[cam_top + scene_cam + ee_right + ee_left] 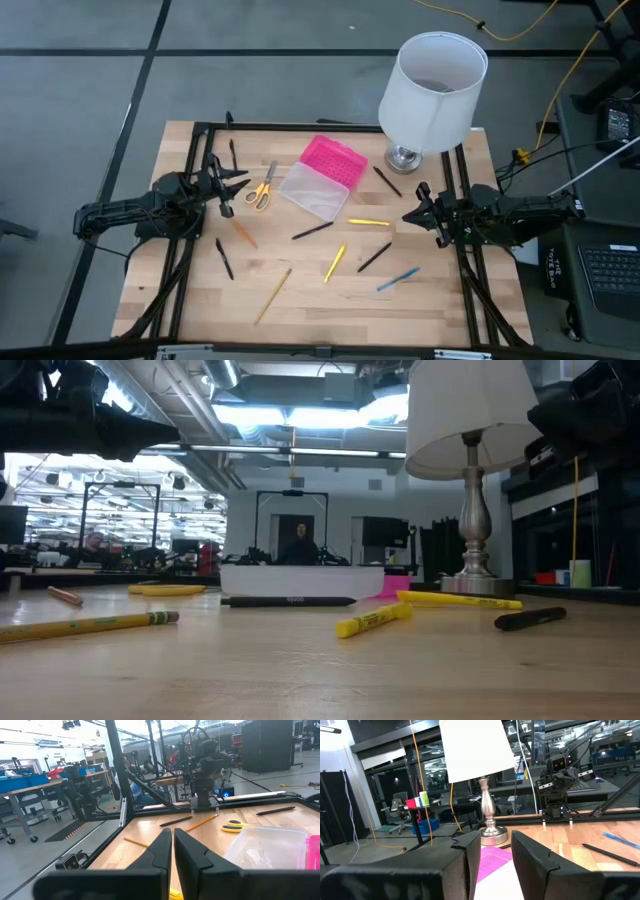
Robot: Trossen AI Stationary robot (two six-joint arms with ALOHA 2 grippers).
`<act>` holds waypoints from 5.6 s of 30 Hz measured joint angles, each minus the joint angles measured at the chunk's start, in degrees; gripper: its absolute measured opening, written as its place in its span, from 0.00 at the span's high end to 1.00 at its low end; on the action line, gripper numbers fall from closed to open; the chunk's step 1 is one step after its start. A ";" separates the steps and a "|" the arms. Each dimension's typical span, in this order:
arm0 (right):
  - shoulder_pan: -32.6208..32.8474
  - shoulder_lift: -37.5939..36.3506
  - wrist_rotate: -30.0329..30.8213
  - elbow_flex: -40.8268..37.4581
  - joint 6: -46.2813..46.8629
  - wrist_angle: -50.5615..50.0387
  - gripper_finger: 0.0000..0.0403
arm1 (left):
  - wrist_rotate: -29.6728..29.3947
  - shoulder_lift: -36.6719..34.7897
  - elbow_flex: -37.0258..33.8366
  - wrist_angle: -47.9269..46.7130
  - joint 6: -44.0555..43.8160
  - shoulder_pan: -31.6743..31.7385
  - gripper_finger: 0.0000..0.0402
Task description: Pick & place school supplies into a supply box
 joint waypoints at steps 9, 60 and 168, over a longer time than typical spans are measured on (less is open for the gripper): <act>0.02 -0.01 0.00 0.01 0.00 -0.01 0.94 | 0.00 0.00 -0.01 0.01 0.01 -0.01 0.75; -0.02 0.00 0.11 0.01 -6.69 0.03 0.94 | 0.00 0.02 0.00 0.00 -0.01 0.00 0.75; -0.20 39.13 23.15 17.74 -19.12 6.88 0.92 | -7.01 48.64 37.30 -34.86 -21.99 -0.02 0.99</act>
